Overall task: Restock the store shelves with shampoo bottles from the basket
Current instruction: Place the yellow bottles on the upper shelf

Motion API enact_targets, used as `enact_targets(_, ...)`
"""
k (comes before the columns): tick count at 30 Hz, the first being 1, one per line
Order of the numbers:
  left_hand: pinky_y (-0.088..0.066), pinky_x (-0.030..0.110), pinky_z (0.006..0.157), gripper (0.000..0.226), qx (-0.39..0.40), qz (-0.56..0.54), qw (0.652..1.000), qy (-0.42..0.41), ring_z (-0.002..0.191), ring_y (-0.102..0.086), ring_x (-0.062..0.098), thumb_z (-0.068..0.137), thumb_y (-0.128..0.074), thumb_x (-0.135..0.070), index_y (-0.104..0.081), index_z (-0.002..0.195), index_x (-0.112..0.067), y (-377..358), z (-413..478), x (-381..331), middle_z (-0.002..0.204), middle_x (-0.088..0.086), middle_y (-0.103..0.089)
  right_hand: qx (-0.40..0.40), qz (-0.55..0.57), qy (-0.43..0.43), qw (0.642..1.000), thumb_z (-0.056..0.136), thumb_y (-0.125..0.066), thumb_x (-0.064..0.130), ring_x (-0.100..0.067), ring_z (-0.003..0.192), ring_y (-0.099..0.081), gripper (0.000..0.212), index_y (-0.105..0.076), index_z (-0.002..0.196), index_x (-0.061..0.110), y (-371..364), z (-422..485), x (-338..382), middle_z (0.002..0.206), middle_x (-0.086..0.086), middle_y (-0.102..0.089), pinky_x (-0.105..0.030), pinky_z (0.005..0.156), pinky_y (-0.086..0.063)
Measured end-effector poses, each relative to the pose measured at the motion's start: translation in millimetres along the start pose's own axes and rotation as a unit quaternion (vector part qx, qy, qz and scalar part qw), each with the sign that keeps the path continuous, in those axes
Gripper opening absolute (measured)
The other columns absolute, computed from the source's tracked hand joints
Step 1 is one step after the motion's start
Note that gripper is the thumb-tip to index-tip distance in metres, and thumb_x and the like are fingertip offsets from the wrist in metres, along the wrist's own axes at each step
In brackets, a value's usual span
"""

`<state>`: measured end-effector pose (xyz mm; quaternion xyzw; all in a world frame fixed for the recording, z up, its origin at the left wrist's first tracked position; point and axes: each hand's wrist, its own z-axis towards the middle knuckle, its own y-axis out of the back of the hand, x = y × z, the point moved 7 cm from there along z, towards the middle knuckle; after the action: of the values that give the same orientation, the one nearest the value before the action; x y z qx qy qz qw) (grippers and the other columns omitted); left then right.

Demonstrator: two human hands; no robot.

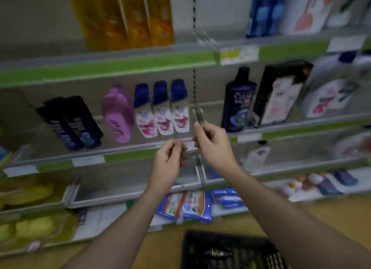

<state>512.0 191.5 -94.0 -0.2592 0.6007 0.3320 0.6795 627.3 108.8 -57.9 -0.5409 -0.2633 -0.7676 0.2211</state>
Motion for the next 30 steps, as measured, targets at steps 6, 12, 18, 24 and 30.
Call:
enact_targets(6, -0.041, 0.018, 0.05, 0.031, 0.058, 0.027, 0.991, 0.118, 0.05, -0.048, 0.004, 0.106, -0.042, -0.01, -0.055, 0.078, -0.009, -70, -55, 161, 0.06, 0.001, -0.055, -0.039, -0.04, -0.179, 0.982, 0.1, -0.054, 0.028, -0.015, 0.057, -0.049, 0.044, -0.049, 0.057, 0.02, 64, -97, -178, 0.055, -0.005, -0.051, -0.045, 0.059, -0.045)
enact_targets(12, -0.044, 0.024, 0.059, 0.024, 0.185, 0.093, 0.95, 0.232, 0.057, -0.056, 0.009, 0.105, -0.046, -0.013, -0.054, 0.083, -0.015, -135, -125, 328, 0.071, 0.004, -0.061, -0.045, -0.053, -0.359, 0.931, 0.1, -0.057, 0.031, -0.024, 0.076, -0.061, 0.03, -0.063, 0.09, 0.004, 110, -213, -342, 0.085, -0.017, -0.068, -0.042, 0.075, -0.05)
enact_targets(18, -0.044, 0.025, 0.071, 0.017, 0.273, 0.161, 0.886, 0.339, 0.078, -0.064, 0.013, 0.105, -0.047, -0.026, -0.057, 0.092, -0.021, -169, -197, 463, 0.089, 0.002, -0.067, -0.057, -0.106, -0.467, 0.876, 0.1, -0.056, 0.039, -0.017, 0.081, -0.062, 0.022, -0.064, 0.099, 0.018, 140, -321, -471, 0.085, 0.001, -0.066, -0.022, 0.067, -0.048)
enact_targets(24, -0.046, 0.018, 0.074, 0.018, 0.315, 0.186, 0.848, 0.383, 0.089, -0.064, 0.006, 0.105, -0.044, -0.03, -0.058, 0.107, -0.019, -190, -241, 555, 0.1, -0.003, -0.065, -0.058, -0.16, -0.536, 0.827, 0.1, -0.057, 0.032, -0.007, 0.077, -0.058, 0.015, -0.052, 0.111, 0.022, 149, -393, -571, 0.097, 0.008, -0.06, -0.016, 0.054, -0.043)
enact_targets(30, -0.047, 0.021, 0.073, 0.019, 0.354, 0.202, 0.817, 0.407, 0.096, -0.065, 0.007, 0.104, -0.045, -0.037, -0.057, 0.112, -0.024, -205, -283, 635, 0.108, -0.005, -0.065, -0.048, -0.217, -0.617, 0.755, 0.09, -0.069, 0.032, -0.032, 0.124, -0.054, 0.06, -0.043, 0.142, 0.018, 151, -447, -662, 0.135, -0.009, -0.051, -0.052, 0.101, -0.051)
